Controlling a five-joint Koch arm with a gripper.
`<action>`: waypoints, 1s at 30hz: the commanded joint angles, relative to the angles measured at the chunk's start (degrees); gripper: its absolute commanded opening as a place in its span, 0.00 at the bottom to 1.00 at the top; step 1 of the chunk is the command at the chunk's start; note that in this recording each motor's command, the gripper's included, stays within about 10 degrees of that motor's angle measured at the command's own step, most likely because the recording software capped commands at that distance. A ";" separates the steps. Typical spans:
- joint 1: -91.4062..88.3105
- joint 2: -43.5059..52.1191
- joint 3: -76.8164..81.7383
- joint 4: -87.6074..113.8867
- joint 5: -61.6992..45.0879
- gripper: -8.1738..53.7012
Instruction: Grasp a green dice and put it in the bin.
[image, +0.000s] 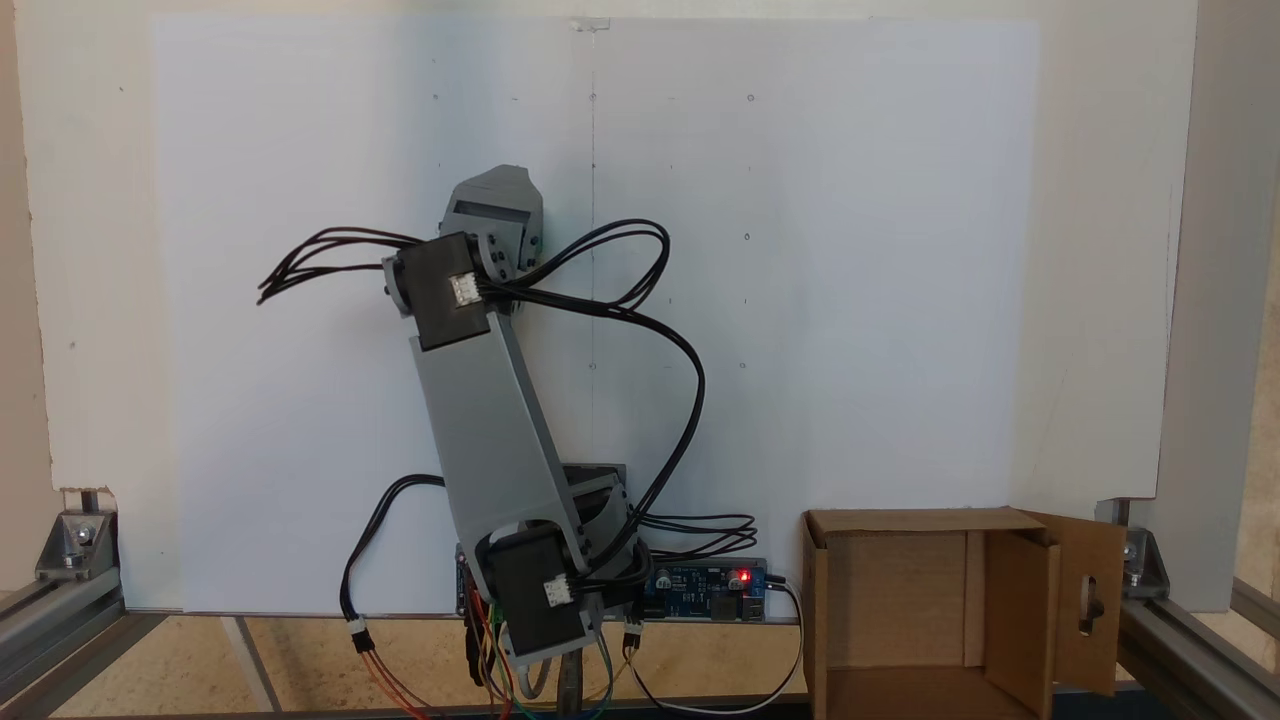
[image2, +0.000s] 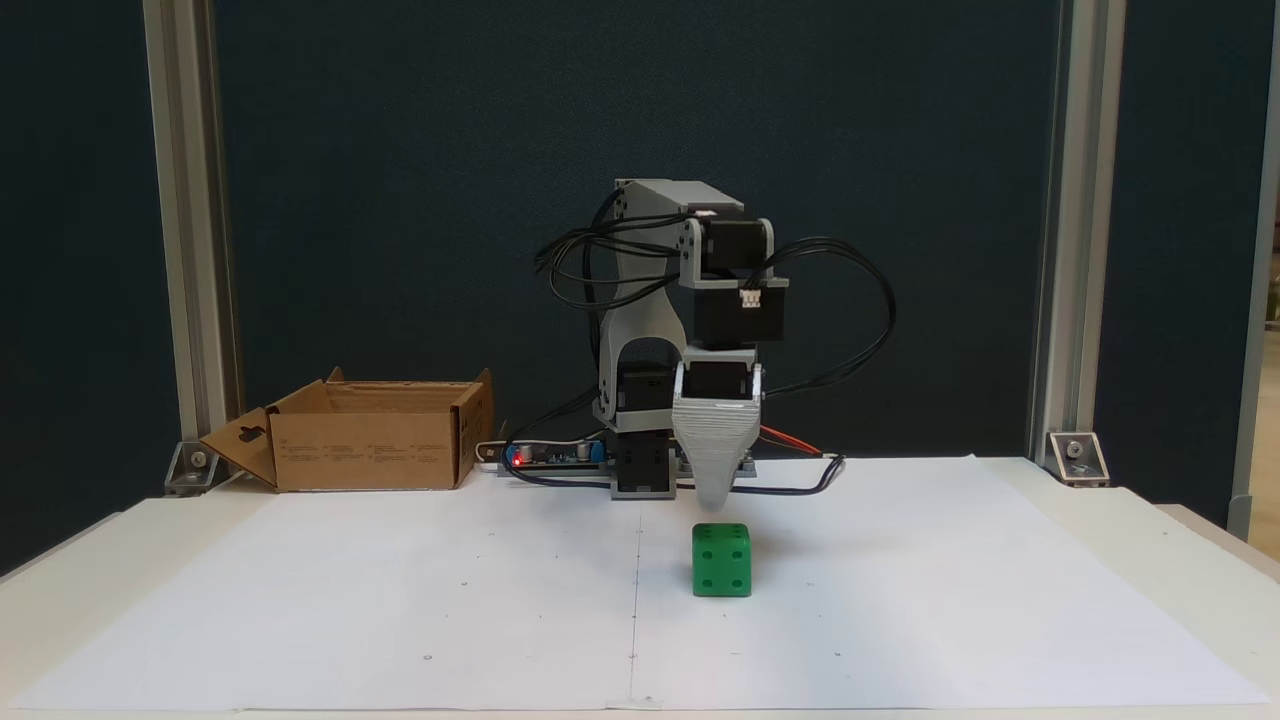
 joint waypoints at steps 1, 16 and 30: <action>-0.18 0.26 0.18 -1.14 1.49 0.83; -0.44 -0.26 1.49 -3.78 -5.63 0.83; -0.44 -3.43 1.49 -4.66 -6.86 0.83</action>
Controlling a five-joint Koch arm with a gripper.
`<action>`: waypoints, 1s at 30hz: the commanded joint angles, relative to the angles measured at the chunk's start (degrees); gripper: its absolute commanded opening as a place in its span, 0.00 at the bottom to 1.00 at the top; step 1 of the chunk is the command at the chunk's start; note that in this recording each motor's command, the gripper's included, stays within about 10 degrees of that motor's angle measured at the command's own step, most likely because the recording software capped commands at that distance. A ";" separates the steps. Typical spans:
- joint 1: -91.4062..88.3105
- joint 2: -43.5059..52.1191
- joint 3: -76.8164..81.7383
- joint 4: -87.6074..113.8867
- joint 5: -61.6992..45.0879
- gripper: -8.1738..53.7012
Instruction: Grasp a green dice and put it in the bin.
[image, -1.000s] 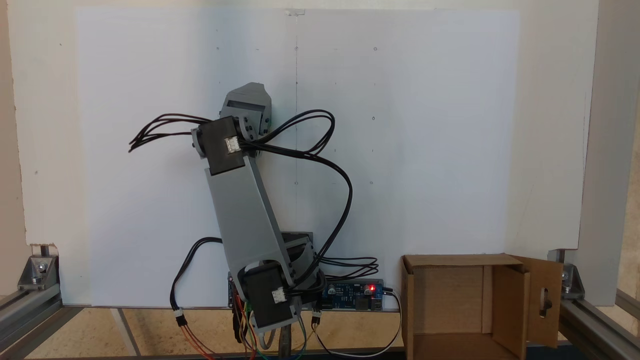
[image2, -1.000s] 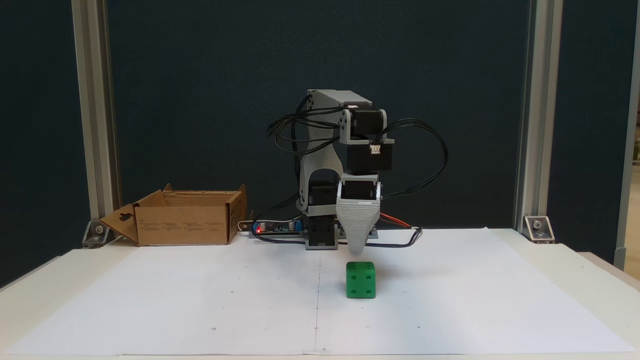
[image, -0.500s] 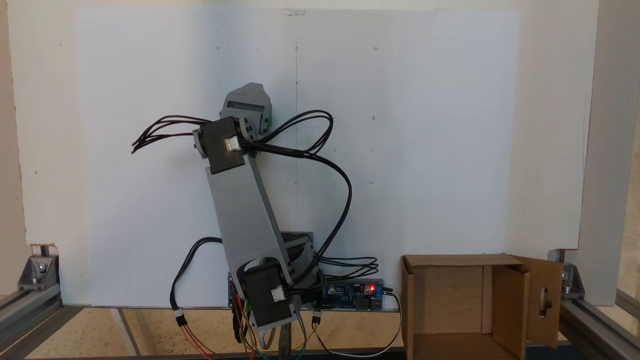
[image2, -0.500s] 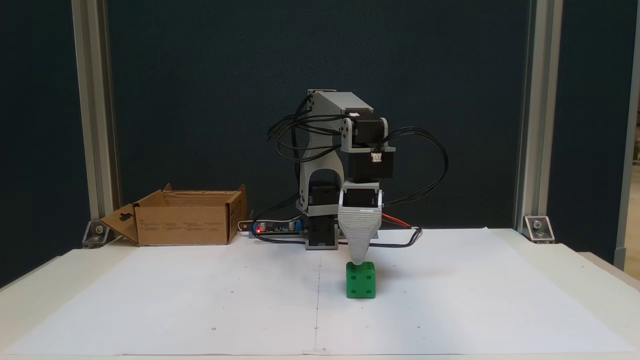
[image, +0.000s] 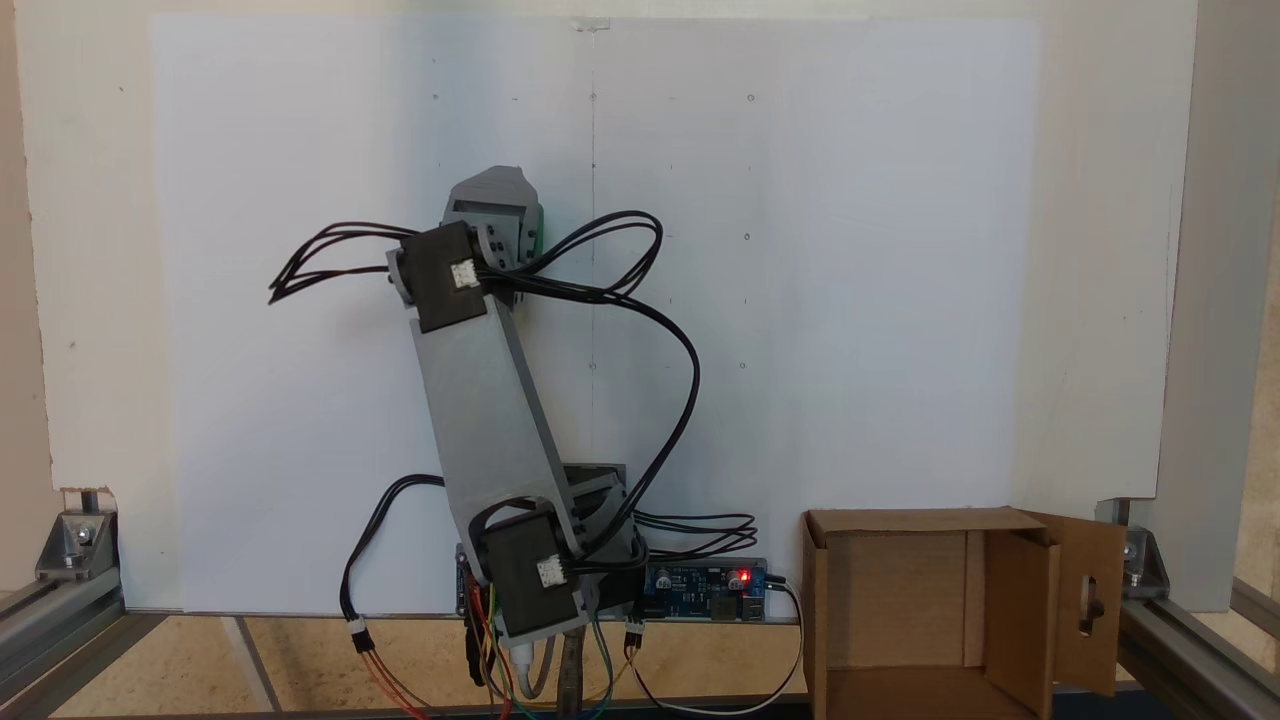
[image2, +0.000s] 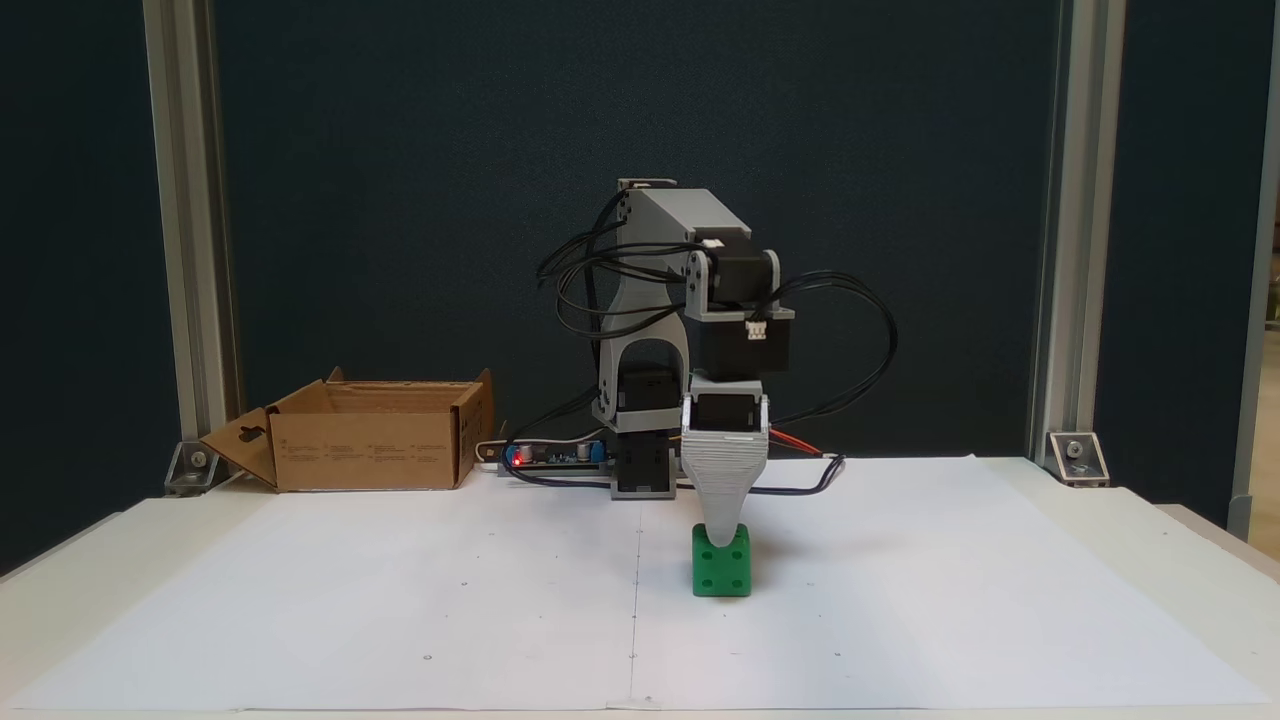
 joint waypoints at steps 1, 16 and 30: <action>0.00 0.00 -1.23 -0.53 -3.16 0.83; 0.18 -3.96 -1.23 -1.49 -3.16 0.83; 2.20 -5.10 -1.23 -2.20 -3.16 0.80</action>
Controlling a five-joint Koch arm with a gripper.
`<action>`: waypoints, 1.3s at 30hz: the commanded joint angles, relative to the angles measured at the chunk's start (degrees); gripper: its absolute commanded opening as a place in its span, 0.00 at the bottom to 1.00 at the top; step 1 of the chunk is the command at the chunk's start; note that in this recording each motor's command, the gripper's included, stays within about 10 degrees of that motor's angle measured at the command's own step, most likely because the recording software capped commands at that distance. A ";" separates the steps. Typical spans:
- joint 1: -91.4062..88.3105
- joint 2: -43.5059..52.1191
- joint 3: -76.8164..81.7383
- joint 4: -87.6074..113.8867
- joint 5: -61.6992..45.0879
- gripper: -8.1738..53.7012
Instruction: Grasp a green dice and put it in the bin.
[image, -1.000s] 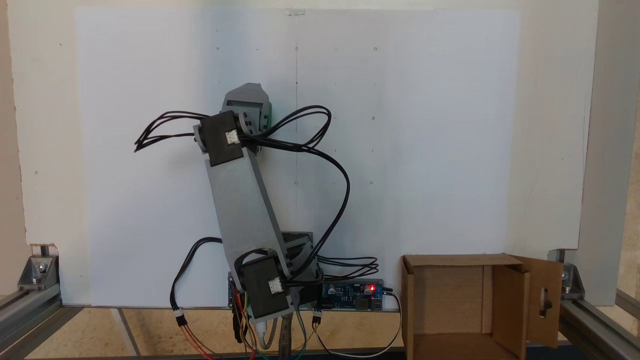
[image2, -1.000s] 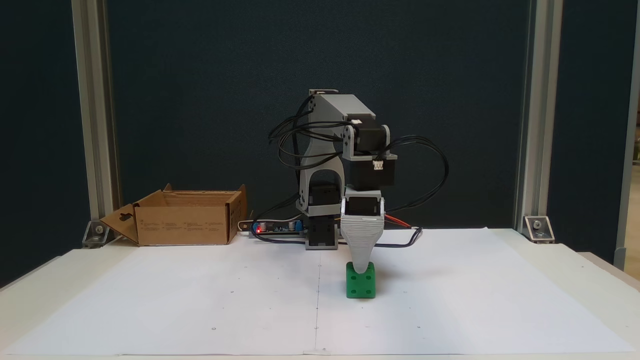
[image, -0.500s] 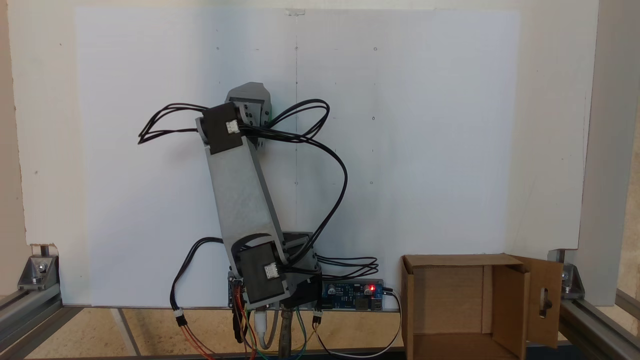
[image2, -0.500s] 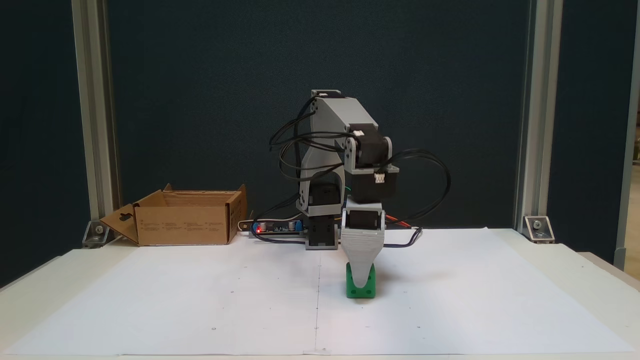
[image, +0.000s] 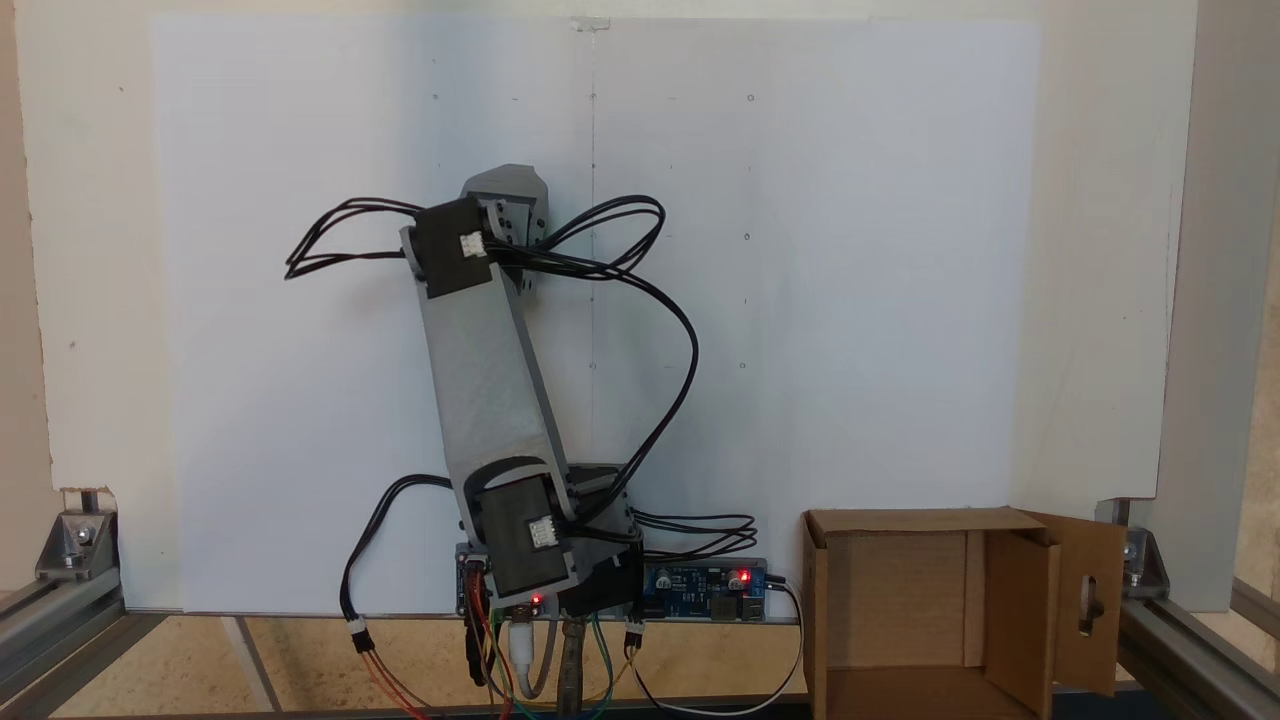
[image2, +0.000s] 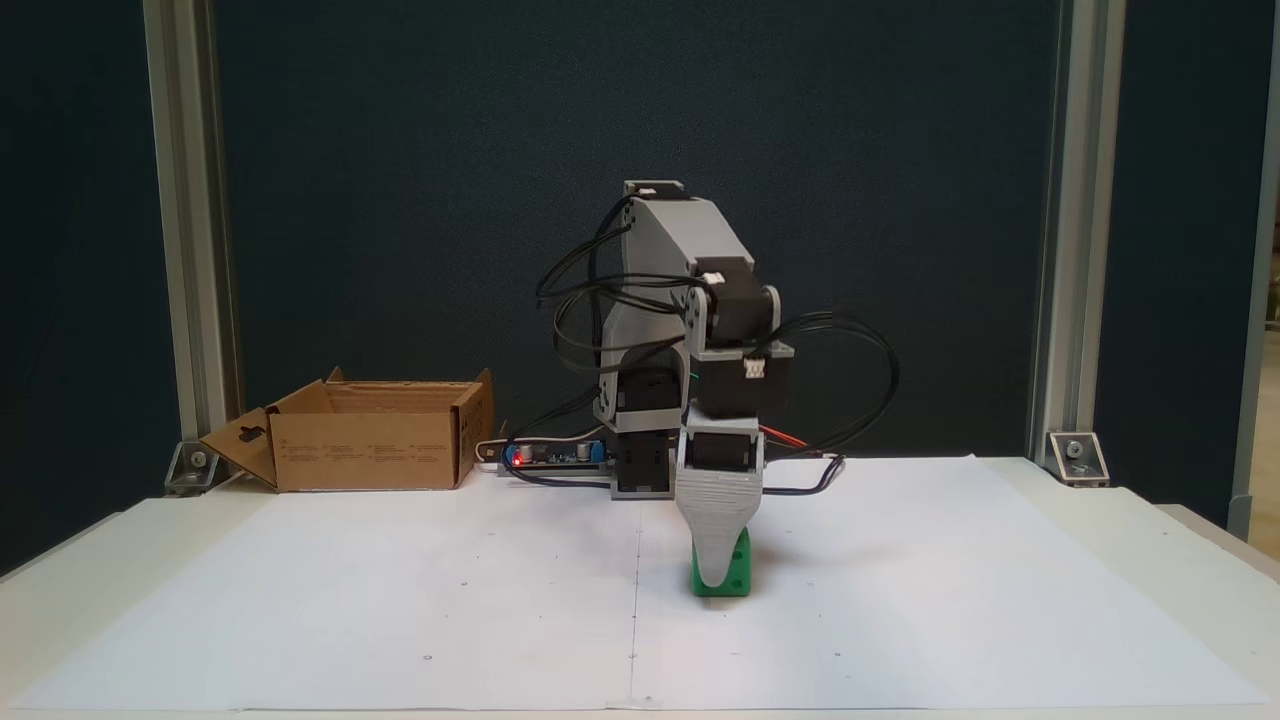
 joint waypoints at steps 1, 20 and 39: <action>0.88 0.26 -1.23 -0.35 -2.90 0.80; 0.97 -1.32 -1.23 -0.70 -2.90 0.75; 0.26 -1.93 -1.23 -2.29 -2.90 0.60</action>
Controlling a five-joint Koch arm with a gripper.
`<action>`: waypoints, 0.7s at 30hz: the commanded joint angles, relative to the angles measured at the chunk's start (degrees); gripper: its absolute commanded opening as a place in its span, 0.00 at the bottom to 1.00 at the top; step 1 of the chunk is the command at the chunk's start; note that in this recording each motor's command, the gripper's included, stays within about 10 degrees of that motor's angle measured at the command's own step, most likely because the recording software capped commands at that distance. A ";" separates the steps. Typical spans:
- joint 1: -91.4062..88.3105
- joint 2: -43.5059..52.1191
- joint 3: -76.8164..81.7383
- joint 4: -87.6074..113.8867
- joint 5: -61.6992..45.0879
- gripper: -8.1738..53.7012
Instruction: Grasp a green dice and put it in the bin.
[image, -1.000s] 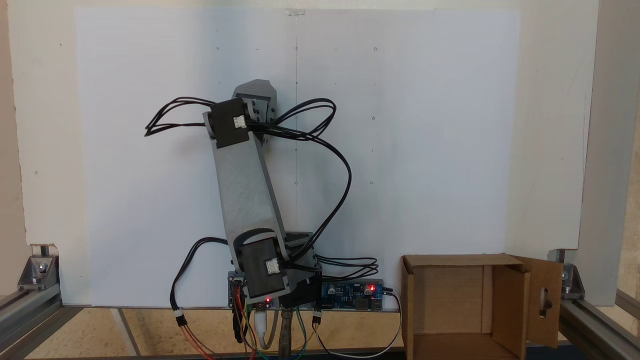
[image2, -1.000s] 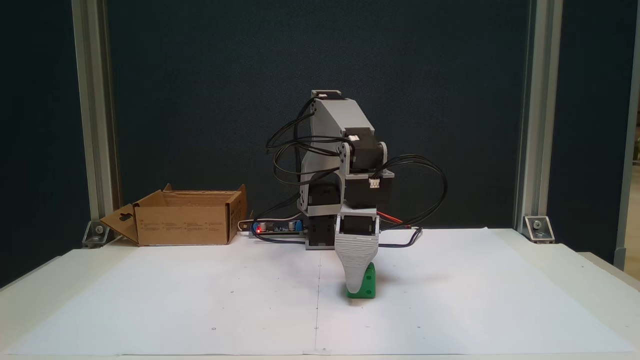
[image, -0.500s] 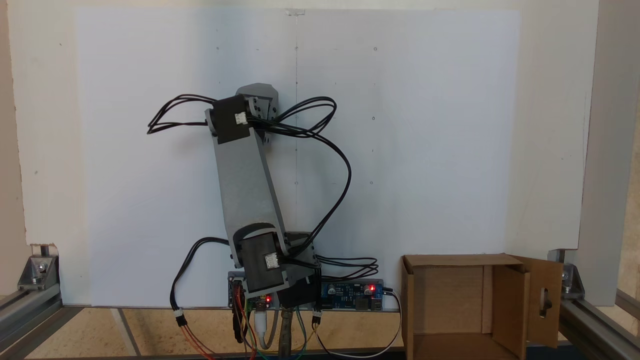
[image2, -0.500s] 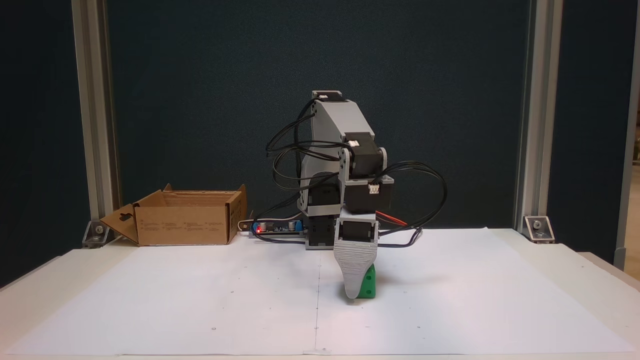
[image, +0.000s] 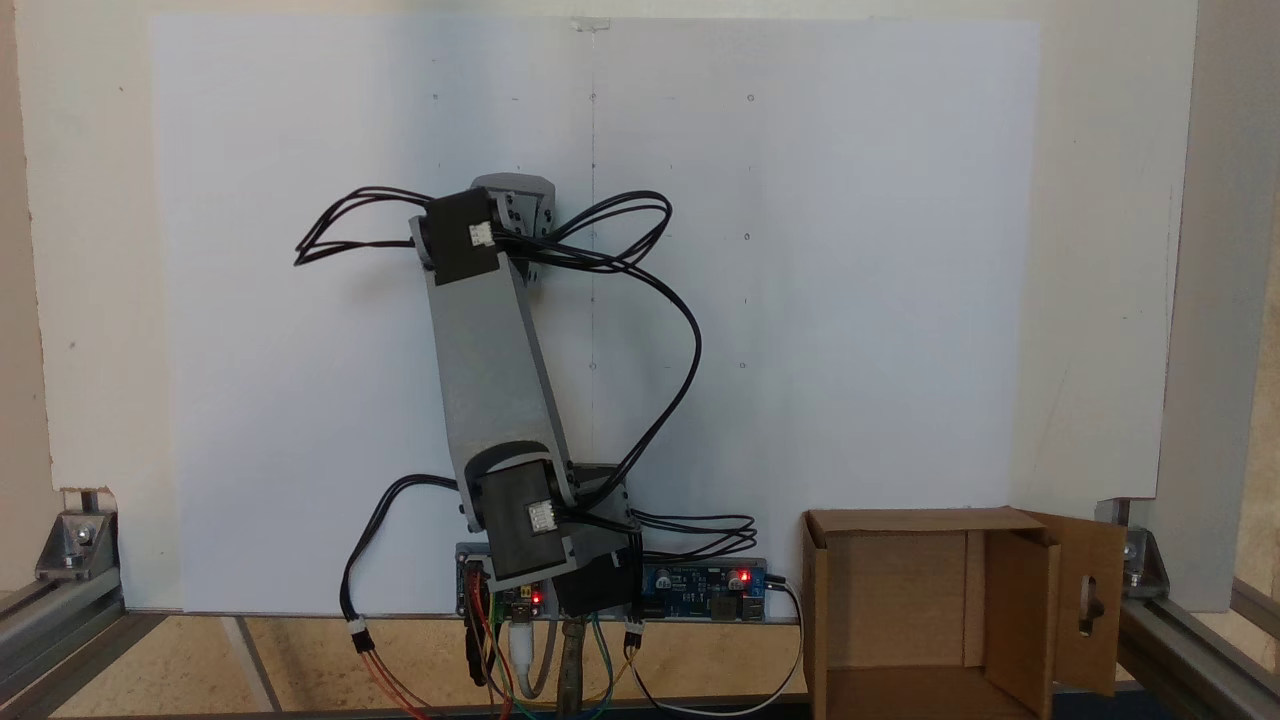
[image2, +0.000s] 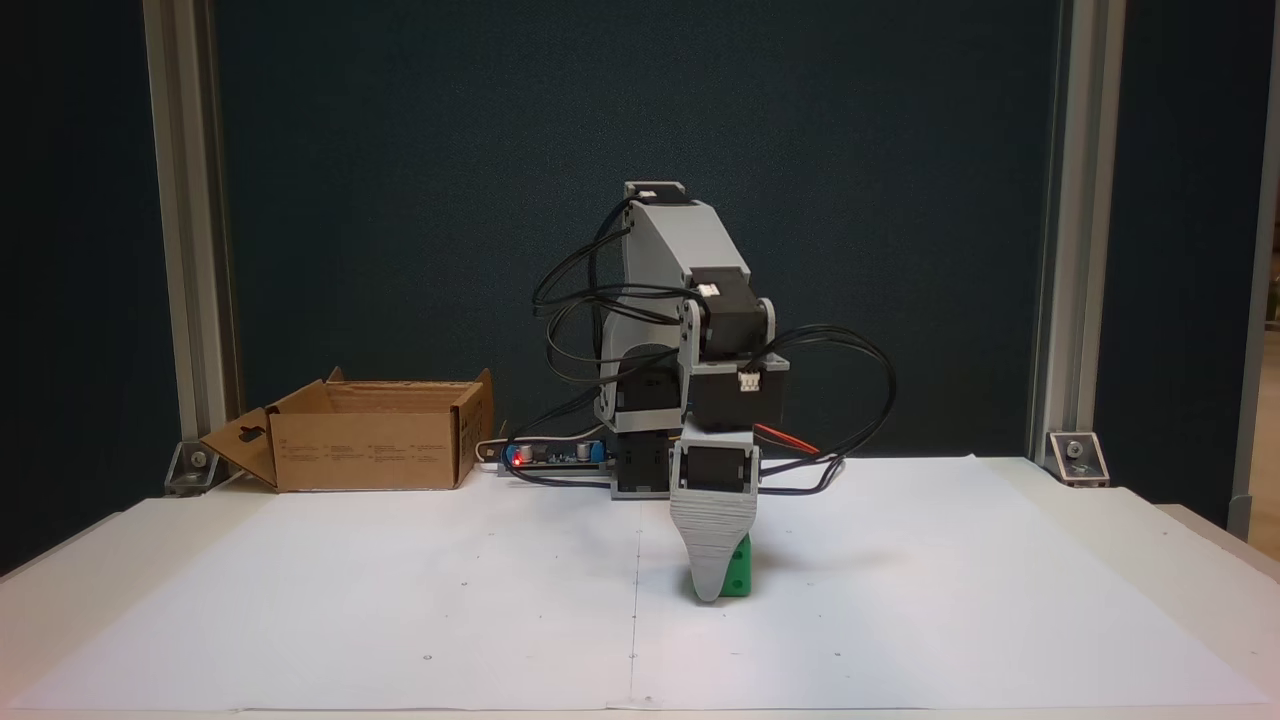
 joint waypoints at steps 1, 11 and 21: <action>-0.62 0.53 -1.23 -0.18 -2.81 0.60; 0.00 0.53 -1.23 -0.70 -2.90 0.32; 1.93 7.91 -6.94 11.23 -2.72 0.32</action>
